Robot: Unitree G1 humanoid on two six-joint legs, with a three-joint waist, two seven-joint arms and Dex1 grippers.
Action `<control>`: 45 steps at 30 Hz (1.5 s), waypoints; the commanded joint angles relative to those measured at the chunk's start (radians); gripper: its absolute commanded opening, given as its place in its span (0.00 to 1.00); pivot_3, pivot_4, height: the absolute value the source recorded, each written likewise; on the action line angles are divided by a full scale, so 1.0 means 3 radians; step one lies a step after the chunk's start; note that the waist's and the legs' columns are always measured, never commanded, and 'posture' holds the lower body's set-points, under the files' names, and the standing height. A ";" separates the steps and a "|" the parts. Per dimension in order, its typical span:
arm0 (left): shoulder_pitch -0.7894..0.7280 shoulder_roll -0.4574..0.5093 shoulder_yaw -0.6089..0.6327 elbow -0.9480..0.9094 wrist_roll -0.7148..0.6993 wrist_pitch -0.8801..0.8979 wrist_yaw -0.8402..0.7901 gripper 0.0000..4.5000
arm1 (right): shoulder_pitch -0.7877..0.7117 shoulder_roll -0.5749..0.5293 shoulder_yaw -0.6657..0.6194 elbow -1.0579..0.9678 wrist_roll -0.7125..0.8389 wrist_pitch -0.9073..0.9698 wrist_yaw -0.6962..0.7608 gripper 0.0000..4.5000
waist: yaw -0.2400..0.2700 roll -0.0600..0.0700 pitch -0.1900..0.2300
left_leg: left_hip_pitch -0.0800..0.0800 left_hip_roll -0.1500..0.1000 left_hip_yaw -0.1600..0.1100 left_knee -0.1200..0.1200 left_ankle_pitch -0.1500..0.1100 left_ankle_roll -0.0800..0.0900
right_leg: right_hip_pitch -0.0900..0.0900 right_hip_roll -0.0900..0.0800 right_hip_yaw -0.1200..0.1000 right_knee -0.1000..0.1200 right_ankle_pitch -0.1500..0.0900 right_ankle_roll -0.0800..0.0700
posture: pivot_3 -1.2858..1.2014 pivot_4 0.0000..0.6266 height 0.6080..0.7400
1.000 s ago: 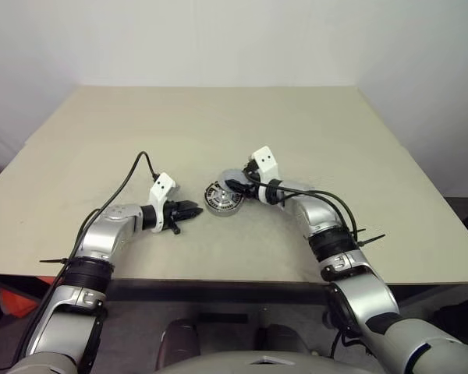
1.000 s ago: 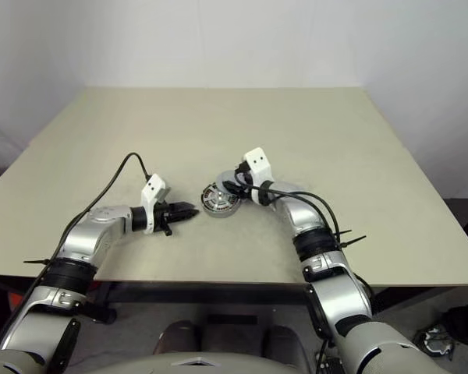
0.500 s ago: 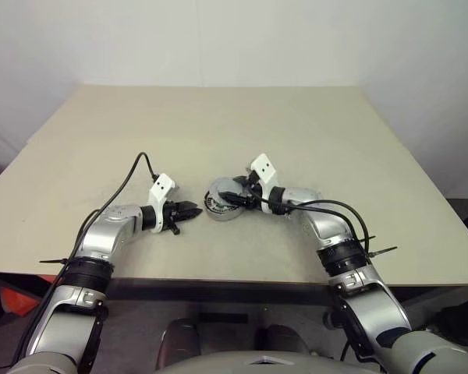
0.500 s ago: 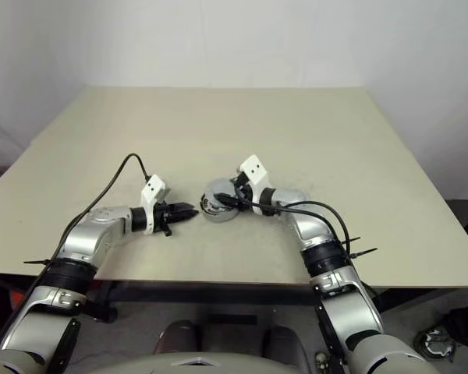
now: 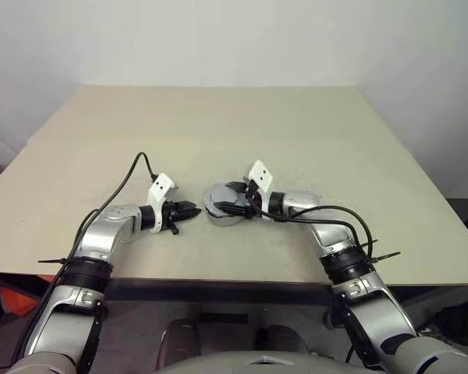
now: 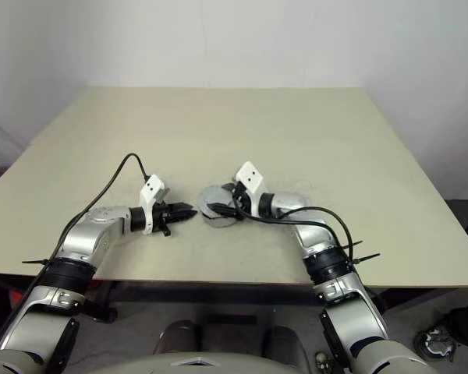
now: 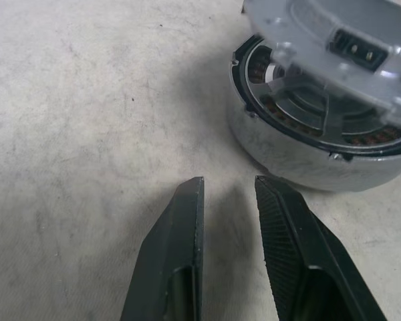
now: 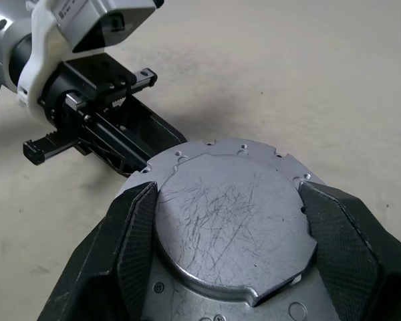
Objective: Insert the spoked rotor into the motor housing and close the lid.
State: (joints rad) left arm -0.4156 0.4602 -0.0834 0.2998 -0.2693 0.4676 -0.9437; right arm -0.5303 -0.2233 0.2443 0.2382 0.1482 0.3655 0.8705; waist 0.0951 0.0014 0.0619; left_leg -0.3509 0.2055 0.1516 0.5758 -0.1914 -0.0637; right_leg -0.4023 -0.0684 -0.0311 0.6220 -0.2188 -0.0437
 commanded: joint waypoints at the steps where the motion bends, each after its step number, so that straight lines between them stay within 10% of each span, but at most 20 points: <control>1: -0.0048 0.0038 0.0057 -0.0095 -0.0017 -0.0026 0.0001 0.29 | -0.0051 -0.0002 -0.0004 0.0004 -0.0005 -0.0118 0.0011 0.66 | 0.0000 0.0000 0.0000 | 0.0000 0.0000 0.0000 0.0000 0.0000 0.0000 | 0.0000 0.0000 0.0000 0.0000 0.0000 0.0000 | 0.52 0.00 1.00; 45: -0.0040 0.0033 0.0068 -0.0101 -0.0029 -0.0015 0.0034 0.29 | 0.0015 -0.0096 0.0215 0.0341 -0.0282 -0.0431 0.0015 0.66 | -0.0002 -0.0002 -0.0002 | 0.0008 0.0000 0.0000 0.0002 0.0000 0.0000 | 0.0014 0.0000 0.0000 0.0001 0.0000 0.0000 | 0.52 0.00 1.00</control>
State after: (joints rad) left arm -0.4156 0.4603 -0.0834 0.2991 -0.2695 0.4696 -0.9330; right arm -0.5230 -0.2466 0.2957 0.3167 0.0905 0.2295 0.8767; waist 0.0945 0.0009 0.0614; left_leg -0.3486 0.2056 0.1516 0.5763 -0.1915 -0.0635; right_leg -0.3981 -0.0684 -0.0310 0.6224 -0.2189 -0.0437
